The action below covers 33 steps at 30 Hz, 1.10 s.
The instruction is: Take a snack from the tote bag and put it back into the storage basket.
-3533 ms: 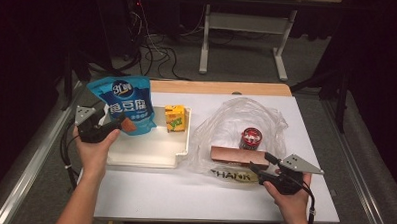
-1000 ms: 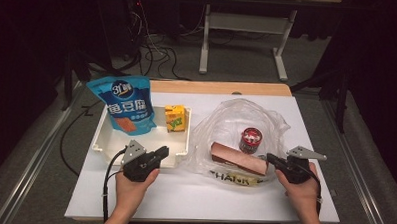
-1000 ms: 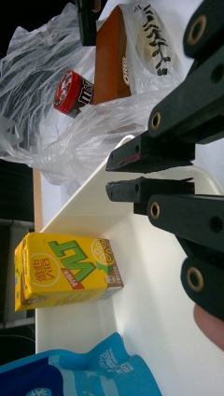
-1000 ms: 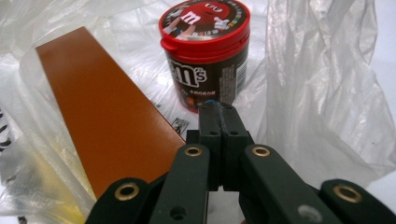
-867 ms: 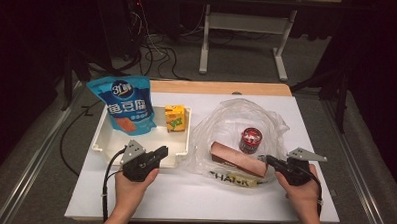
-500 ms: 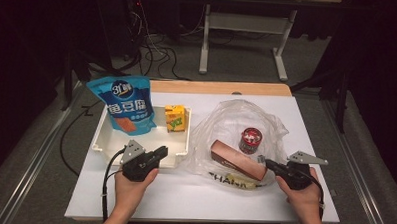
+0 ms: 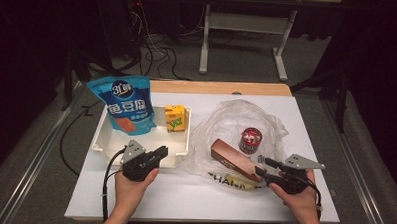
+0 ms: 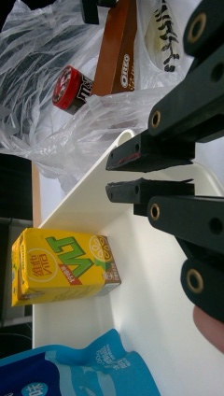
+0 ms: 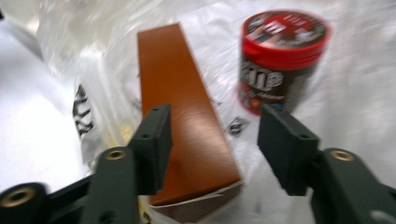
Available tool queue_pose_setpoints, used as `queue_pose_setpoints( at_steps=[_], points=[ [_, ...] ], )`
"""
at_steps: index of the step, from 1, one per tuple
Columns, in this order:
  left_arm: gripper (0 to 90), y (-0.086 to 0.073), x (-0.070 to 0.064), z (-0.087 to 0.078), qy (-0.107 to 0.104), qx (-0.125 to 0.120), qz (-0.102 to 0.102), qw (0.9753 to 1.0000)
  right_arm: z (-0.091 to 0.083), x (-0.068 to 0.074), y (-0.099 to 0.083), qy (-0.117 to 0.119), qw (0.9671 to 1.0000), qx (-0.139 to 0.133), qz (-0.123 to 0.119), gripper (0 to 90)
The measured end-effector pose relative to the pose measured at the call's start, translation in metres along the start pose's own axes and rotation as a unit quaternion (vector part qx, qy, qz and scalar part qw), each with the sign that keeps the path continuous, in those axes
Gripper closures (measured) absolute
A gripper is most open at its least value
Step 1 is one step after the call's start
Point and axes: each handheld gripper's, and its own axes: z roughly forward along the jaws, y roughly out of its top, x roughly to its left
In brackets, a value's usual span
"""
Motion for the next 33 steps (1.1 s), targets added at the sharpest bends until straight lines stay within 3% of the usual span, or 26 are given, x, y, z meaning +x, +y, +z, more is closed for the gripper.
queue_pose_setpoints(
  at_steps=[2, 4, 5, 8, 11, 18, 25, 33],
  points=[
    [83.0, 0.0, 0.0, 0.0, 0.0, -0.001, 0.0, 1.0, 0.007, 0.003, -0.001, 0.014, 0.9997, 0.02, -0.008, 37.2],
    [82.8, 0.0, -0.001, 0.0, -0.001, -0.001, 0.0, 1.0, 0.009, 0.003, -0.002, 0.021, 0.9995, 0.021, -0.009, 35.4],
    [82.6, 0.0, -0.001, 0.0, -0.001, 0.0, 0.001, 1.0, 0.011, 0.002, -0.002, 0.026, 0.9994, 0.023, 0.001, 32.5],
    [82.2, 0.0, -0.001, 0.001, -0.004, 0.002, 0.001, 1.0, 0.012, 0.0, -0.004, 0.035, 0.9989, 0.03, 0.008, 32.1],
    [82.1, 0.0, -0.001, 0.0, -0.004, 0.002, 0.001, 1.0, 0.015, 0.003, -0.006, 0.038, 0.998, 0.049, -0.007, 31.5],
    [81.9, 0.0, -0.001, 0.0, -0.004, 0.003, 0.001, 1.0, 0.027, 0.006, -0.01, 0.018, 0.9967, 0.075, -0.025, 35.4],
    [81.4, -0.001, -0.002, 0.002, -0.008, 0.007, 0.003, 0.9999, 0.035, 0.007, -0.013, 0.012, 0.9962, 0.082, -0.029, 36.6],
    [79.2, -0.002, -0.002, 0.003, -0.013, 0.006, 0.001, 0.9999, 0.029, 0.011, -0.005, 0.012, 0.9962, 0.076, -0.041, 44.3]
  ],
)
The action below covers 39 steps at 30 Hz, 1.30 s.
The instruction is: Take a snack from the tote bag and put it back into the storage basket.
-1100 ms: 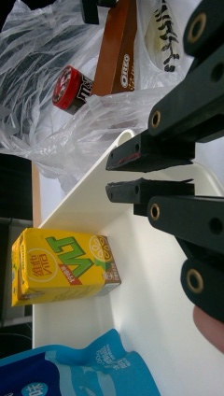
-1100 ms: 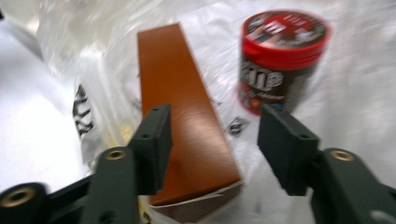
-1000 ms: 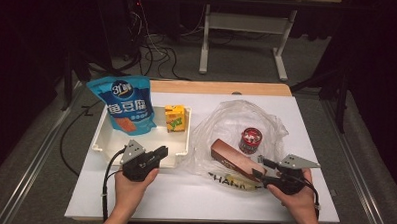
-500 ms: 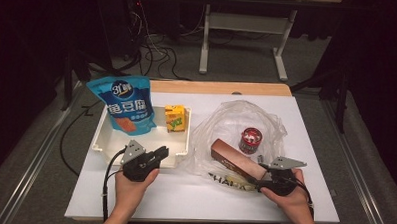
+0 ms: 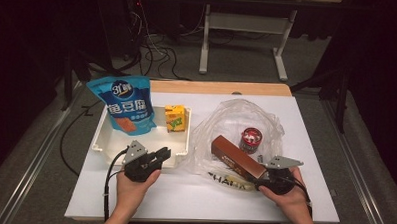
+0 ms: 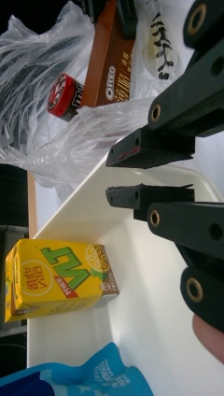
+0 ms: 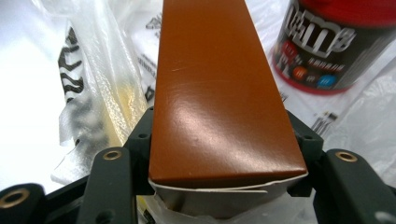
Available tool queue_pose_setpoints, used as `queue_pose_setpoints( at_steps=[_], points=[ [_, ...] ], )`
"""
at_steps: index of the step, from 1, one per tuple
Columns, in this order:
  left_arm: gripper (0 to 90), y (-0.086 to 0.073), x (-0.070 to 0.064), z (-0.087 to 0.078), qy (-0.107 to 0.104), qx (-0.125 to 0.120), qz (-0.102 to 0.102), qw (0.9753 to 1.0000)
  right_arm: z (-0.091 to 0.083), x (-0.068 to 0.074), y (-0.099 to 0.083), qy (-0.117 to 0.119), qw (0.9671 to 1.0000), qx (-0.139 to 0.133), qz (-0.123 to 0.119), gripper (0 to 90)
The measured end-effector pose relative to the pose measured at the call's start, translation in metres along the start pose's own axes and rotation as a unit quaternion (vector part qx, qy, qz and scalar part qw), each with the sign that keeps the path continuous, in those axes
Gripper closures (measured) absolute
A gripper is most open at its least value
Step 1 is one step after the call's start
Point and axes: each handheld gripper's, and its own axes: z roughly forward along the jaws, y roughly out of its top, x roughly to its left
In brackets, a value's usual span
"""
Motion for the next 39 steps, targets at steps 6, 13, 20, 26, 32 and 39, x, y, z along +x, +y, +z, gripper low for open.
queue_pose_setpoints(
  at_steps=[6, 13, 20, 26, 32, 39],
  points=[
    [77.6, 0.0, 0.001, -0.001, -0.003, 0.001, 0.0, 1.0, -0.014, 0.002, 0.007, -0.014, 0.9994, -0.031, -0.005, 44.6],
    [76.6, 0.0, -0.002, 0.002, -0.009, 0.004, 0.003, 0.9999, -0.027, 0.002, 0.018, -0.032, 0.997, -0.071, 0.006, 44.7],
    [72.8, -0.001, -0.003, 0.003, -0.028, 0.004, 0.006, 0.9996, -0.036, 0.008, 0.03, -0.02, 0.9959, -0.089, -0.003, 45.0],
    [67.8, 0.0, -0.005, 0.004, -0.04, 0.002, 0.01, 0.9992, -0.044, 0.017, 0.038, -0.006, 0.9953, -0.095, -0.016, 45.1],
    [60.7, 0.003, -0.004, 0.001, -0.048, -0.007, 0.014, 0.9987, -0.046, 0.027, 0.044, 0.011, 0.9946, -0.099, -0.029, 45.2],
    [48.3, 0.005, -0.009, 0.003, -0.073, -0.003, 0.036, 0.9967, -0.042, 0.039, 0.047, 0.034, 0.9936, -0.095, -0.05, 45.2]
  ],
)
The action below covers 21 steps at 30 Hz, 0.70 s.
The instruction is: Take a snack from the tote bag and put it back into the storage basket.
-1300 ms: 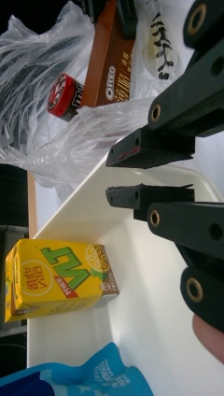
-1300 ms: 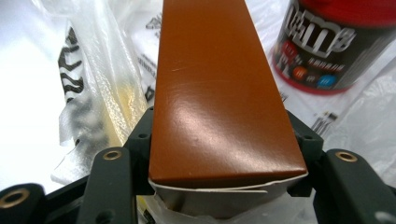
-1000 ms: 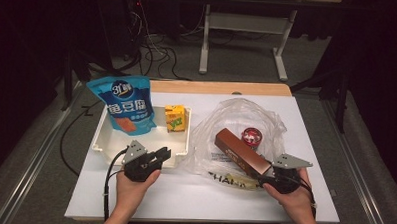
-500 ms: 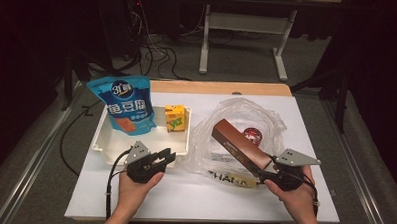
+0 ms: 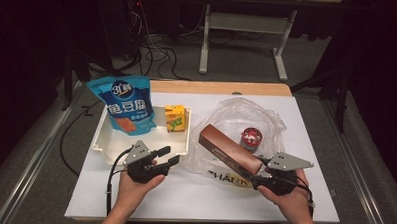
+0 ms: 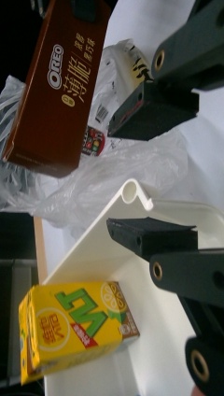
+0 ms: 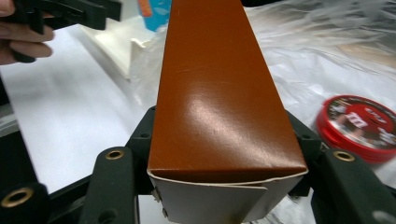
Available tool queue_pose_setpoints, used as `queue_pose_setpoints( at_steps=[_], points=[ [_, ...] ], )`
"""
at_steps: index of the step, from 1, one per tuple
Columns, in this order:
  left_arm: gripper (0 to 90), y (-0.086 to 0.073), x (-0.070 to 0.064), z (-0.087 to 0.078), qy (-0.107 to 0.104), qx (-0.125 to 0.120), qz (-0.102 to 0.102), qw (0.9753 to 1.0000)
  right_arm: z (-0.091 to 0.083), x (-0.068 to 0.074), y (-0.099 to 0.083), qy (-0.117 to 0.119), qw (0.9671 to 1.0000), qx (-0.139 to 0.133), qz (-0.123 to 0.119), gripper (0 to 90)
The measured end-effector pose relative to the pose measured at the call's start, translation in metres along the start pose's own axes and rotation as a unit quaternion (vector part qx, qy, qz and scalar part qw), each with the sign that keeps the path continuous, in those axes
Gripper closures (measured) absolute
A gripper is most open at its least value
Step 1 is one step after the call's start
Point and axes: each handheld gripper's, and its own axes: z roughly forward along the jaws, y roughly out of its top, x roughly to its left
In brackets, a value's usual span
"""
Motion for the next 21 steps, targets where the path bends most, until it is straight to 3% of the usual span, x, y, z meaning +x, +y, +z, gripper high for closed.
queue_pose_setpoints(
  at_steps=[11, 21],
  points=[
    [26.4, 0.006, -0.013, 0.004, -0.039, 0.011, 0.053, 0.9978, 0.005, 0.016, 0.003, 0.047, 0.9985, -0.002, -0.03, 45.3],
    [19.9, 0.007, -0.008, 0.011, -0.07, 0.017, 0.074, 0.9947, 0.01, 0.021, 0.002, 0.083, 0.9953, 0.0, -0.05, 45.3]
  ],
)
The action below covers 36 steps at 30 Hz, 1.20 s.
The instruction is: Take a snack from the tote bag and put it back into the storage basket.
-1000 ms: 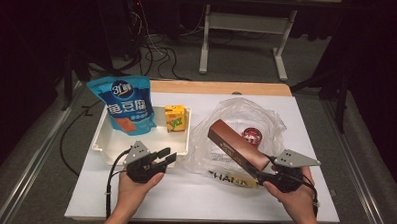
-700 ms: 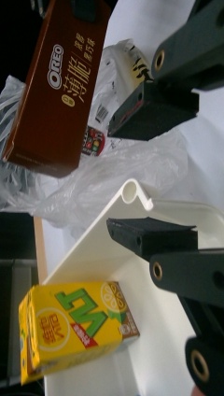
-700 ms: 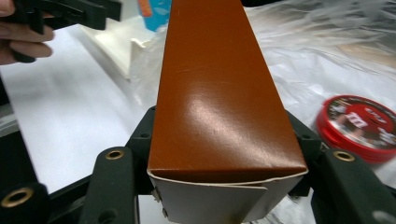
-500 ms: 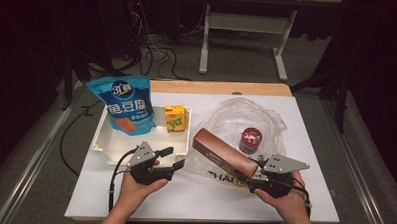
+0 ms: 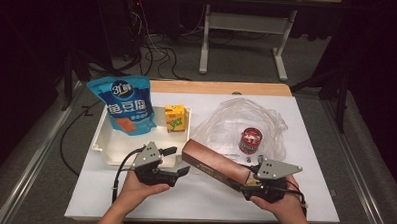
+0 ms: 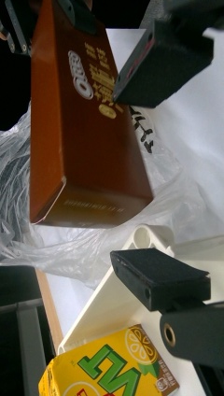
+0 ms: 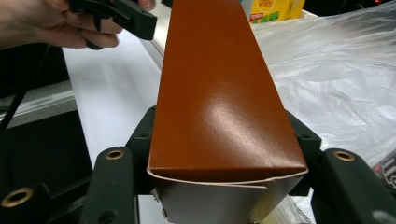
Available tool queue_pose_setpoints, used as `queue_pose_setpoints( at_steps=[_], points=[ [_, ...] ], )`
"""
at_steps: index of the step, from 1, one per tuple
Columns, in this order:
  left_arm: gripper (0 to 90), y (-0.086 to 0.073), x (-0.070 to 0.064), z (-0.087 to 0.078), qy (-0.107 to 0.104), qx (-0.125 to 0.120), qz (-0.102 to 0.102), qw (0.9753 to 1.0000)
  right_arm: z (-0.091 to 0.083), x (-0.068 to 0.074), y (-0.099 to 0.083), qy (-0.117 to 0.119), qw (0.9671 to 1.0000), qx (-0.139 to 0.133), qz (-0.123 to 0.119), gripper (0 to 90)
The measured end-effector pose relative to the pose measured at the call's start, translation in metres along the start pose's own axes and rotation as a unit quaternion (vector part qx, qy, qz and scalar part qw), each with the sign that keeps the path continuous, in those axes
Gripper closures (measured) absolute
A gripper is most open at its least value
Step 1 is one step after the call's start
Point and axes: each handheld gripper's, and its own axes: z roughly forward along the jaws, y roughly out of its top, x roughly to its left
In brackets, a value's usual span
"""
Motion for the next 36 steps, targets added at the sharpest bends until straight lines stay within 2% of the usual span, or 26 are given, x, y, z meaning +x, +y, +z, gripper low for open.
queue_pose_setpoints(
  at_steps=[4, 8, 13, 19, 23, 36],
  points=[
    [16.2, 0.002, 0.004, 0.002, -0.03, -0.003, 0.01, 0.9995, 0.001, -0.001, -0.001, 0.014, 0.9999, -0.001, -0.003, 45.3],
    [15.7, 0.003, 0.007, 0.005, -0.048, 0.001, 0.019, 0.9987, 0.002, -0.001, -0.002, 0.022, 0.9997, 0.002, -0.006, 45.3],
    [15.4, 0.005, 0.011, 0.01, -0.079, 0.009, 0.027, 0.9965, 0.002, -0.001, -0.003, 0.031, 0.9995, 0.002, -0.011, 45.3],
    [15.0, 0.008, 0.016, 0.016, -0.106, 0.009, 0.029, 0.994, 0.002, -0.001, -0.004, 0.038, 0.9991, 0.001, -0.017, 45.3],
    [14.5, 0.01, 0.016, 0.018, -0.121, 0.008, 0.031, 0.9921, 0.002, -0.001, -0.004, 0.043, 0.9989, 0.0, -0.018, 45.3],
    [10.8, 0.007, 0.012, 0.022, -0.151, 0.022, 0.04, 0.9875, 0.003, -0.003, -0.003, 0.075, 0.9969, -0.006, -0.025, 45.2]
  ],
)
